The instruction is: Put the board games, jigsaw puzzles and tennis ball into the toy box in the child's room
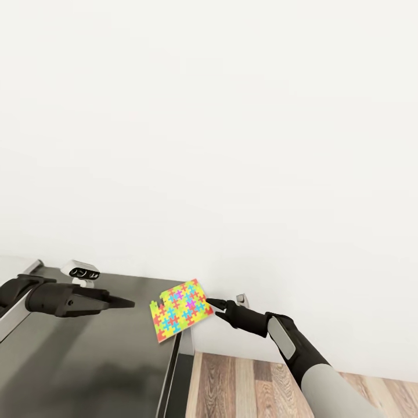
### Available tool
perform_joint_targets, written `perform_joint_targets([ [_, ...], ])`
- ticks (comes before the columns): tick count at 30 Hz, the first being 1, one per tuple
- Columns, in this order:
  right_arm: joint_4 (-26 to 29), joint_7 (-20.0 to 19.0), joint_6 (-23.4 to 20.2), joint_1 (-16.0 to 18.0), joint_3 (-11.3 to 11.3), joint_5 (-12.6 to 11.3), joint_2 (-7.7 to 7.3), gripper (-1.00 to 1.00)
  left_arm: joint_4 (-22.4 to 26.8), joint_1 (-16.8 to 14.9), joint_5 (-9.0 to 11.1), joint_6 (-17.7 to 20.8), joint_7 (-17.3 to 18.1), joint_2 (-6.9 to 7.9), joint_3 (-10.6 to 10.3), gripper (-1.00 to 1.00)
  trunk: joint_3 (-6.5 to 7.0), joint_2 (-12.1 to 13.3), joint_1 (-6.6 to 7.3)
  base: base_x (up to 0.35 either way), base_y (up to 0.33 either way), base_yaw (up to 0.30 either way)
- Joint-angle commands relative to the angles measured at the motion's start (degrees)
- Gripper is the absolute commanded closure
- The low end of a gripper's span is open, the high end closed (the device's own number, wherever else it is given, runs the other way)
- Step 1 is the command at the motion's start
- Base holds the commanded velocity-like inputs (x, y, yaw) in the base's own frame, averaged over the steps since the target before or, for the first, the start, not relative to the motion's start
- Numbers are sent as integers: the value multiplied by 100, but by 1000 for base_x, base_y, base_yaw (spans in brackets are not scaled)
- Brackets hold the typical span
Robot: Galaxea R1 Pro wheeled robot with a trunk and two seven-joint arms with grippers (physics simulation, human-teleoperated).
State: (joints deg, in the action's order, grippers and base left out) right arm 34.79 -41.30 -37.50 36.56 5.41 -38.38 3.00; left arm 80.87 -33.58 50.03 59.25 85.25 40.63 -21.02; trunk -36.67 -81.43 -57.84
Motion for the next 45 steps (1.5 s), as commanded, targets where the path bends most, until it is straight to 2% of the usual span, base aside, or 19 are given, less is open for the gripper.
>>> perform_joint_targets([
  [1, 2, 8, -38, 3, 4, -38, -1, -100, -1, -8, 16, 60, 18, 6, -16, -100, -24, -45, -22, 0, 0, 0],
  [28, 2, 8, -31, 4, 4, -35, -1, -100, -38, -8, 16, 52, 21, 6, -16, -100, -42, -85, -44, -40, 27, 0],
  [37, 2, 8, -30, 5, 4, -30, -1, -100, -45, -8, 13, 47, 18, 2, -16, -100, -42, -85, -44, 60, 110, 0],
  [45, 2, 8, -30, 5, 4, -30, -1, -100, -45, -8, 14, 43, 18, -5, -16, -100, -42, -85, -44, 82, -116, 0],
])
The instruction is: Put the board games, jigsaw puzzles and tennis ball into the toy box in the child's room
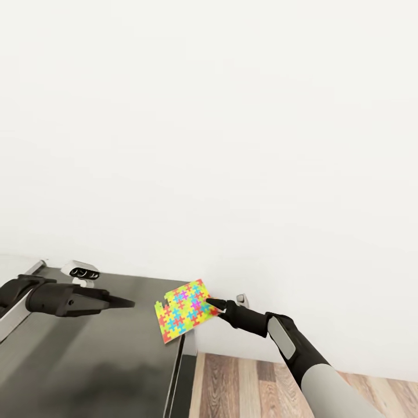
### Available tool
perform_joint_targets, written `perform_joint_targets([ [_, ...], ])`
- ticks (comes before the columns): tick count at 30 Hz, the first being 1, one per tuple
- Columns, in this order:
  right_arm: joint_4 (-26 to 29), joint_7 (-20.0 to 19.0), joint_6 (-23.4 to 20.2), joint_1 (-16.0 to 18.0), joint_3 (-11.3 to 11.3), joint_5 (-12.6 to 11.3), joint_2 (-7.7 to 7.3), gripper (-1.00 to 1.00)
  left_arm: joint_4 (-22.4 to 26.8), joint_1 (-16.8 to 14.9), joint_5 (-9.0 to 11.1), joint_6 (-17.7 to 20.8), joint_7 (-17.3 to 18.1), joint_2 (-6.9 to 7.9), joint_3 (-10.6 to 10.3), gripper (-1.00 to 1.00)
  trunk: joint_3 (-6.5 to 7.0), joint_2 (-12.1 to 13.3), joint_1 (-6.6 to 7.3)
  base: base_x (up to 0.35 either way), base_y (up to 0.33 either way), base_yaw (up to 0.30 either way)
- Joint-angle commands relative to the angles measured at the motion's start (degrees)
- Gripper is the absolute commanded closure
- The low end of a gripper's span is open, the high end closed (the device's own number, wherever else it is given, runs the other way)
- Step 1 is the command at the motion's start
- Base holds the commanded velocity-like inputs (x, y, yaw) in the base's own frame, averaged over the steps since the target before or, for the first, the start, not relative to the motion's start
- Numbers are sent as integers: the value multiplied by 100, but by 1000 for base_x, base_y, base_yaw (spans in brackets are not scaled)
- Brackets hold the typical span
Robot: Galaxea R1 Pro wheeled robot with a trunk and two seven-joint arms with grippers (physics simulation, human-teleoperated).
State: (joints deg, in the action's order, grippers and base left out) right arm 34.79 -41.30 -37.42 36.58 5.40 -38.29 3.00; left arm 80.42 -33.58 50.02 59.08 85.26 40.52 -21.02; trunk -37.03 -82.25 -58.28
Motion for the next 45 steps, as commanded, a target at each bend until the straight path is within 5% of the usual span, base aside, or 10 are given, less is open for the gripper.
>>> perform_joint_targets([
  [1, 1, 8, -37, 3, 5, -38, -1, -100, 0, -8, 15, 60, 17, 7, -16, -100, -5, -3, -1, 47, -98, 0],
  [8, 1, 8, -37, 2, 5, -38, -1, -100, 0, -8, 10, 60, 17, 7, -16, -100, -5, -3, -1, 15, -31, 0],
  [9, 1, 8, -37, 1, 5, -38, -3, 100, 0, -8, 10, 60, 17, 7, -16, -100, -5, -3, -1, 3, -5, 0],
  [36, 1, 8, -40, 2, 22, -38, -1, 100, -9, -8, 17, 52, 17, 7, -16, -100, -5, -3, -1, 0, 0, 0],
  [45, 1, -11, -39, -1, 20, -38, -6, 100, -9, -8, 9, 51, 10, 1, -16, -100, 156, 358, 197, 0, 0, 0],
])
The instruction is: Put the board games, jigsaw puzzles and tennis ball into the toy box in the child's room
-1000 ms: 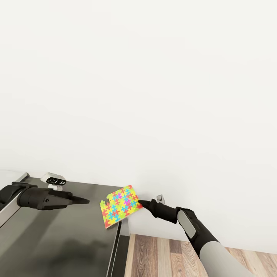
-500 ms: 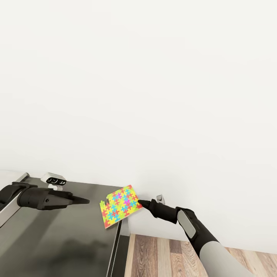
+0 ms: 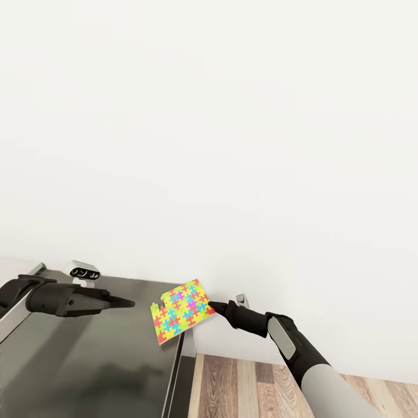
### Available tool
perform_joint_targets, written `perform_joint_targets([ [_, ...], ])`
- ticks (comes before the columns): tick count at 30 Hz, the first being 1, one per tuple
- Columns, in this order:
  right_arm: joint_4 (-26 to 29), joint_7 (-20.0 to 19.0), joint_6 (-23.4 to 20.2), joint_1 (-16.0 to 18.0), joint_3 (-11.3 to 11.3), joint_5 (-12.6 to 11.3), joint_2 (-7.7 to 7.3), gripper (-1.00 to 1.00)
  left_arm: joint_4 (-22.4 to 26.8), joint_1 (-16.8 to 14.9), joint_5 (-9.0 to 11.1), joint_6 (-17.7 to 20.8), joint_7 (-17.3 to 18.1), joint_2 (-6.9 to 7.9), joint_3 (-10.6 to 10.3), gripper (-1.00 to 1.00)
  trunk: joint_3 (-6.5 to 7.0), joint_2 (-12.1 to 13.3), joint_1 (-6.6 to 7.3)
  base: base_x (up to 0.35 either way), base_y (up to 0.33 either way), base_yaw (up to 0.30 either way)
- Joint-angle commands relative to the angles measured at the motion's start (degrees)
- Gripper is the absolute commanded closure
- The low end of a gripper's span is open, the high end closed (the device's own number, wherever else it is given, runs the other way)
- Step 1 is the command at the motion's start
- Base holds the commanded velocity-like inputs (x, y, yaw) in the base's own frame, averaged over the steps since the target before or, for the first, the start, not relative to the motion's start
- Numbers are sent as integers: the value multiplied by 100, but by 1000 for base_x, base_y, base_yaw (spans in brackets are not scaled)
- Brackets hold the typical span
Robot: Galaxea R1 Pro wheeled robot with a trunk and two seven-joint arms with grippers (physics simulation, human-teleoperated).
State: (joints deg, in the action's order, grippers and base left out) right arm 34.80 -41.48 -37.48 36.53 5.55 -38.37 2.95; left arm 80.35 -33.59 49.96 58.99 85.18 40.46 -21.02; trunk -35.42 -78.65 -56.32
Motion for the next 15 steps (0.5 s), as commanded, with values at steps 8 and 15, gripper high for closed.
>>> perform_joint_targets([
  [8, 1, -66, -43, 3, 1, -57, -24, 100, -8, -7, 14, 60, 3, -2, -16, -100, 139, 319, 176, 0, 0, 0],
  [15, 8, -677, -107, 3, -1, -98, -55, 100, -18, -7, 14, 52, -9, -3, -10, -100, 264, 600, 330, 0, 0, 0],
])
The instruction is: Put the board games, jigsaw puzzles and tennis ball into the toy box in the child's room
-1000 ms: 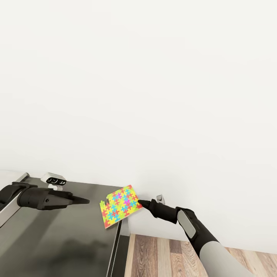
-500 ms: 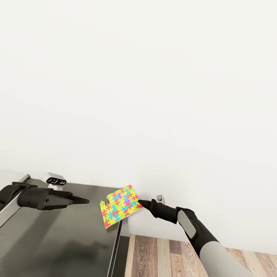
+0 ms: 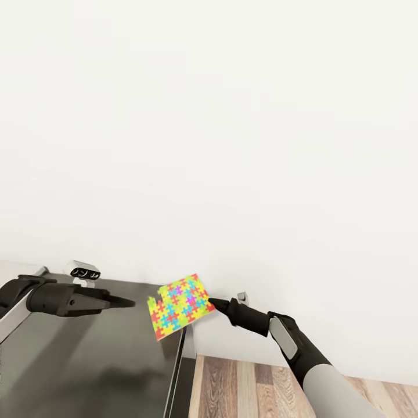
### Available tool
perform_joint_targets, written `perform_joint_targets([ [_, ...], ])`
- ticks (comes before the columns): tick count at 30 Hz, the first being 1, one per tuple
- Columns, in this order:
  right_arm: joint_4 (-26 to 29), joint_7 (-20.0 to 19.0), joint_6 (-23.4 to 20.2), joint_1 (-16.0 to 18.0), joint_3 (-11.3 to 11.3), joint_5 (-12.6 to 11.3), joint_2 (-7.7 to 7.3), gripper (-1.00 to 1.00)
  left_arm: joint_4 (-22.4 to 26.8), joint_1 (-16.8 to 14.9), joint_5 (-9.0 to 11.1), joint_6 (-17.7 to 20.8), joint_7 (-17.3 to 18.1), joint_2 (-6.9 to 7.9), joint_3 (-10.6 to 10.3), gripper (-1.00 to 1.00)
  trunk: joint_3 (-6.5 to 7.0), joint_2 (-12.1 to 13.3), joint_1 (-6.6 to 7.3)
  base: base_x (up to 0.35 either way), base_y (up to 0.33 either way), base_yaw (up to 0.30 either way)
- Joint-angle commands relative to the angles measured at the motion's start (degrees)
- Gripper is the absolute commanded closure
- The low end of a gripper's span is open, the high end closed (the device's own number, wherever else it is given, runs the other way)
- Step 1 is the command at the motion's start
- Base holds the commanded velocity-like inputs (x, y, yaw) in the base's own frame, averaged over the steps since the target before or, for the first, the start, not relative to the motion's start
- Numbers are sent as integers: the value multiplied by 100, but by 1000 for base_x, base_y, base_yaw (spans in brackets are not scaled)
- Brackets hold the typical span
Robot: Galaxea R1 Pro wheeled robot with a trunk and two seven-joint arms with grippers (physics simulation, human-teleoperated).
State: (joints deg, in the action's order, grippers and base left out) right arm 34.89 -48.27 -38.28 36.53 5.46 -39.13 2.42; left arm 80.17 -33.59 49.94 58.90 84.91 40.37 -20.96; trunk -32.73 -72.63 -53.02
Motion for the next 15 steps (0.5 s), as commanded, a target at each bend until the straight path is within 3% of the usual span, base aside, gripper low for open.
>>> perform_joint_targets([
  [1, 0, -115, -94, 3, 8, -20, -9, 100, -2, -7, 15, 60, 17, 6, -15, -100, 13, 38, 22, 0, 0, 0],
  [6, 8, -525, -375, 3, 11, -1, -29, 100, -2, -7, 15, 60, 10, 12, -14, -100, 103, 239, 132, 0, 0, 0],
  [15, 50, -639, -416, -5, -8, -18, -43, 100, -10, -7, 8, 59, 8, 14, 25, -100, 264, 600, 330, 0, 0, 0],
])
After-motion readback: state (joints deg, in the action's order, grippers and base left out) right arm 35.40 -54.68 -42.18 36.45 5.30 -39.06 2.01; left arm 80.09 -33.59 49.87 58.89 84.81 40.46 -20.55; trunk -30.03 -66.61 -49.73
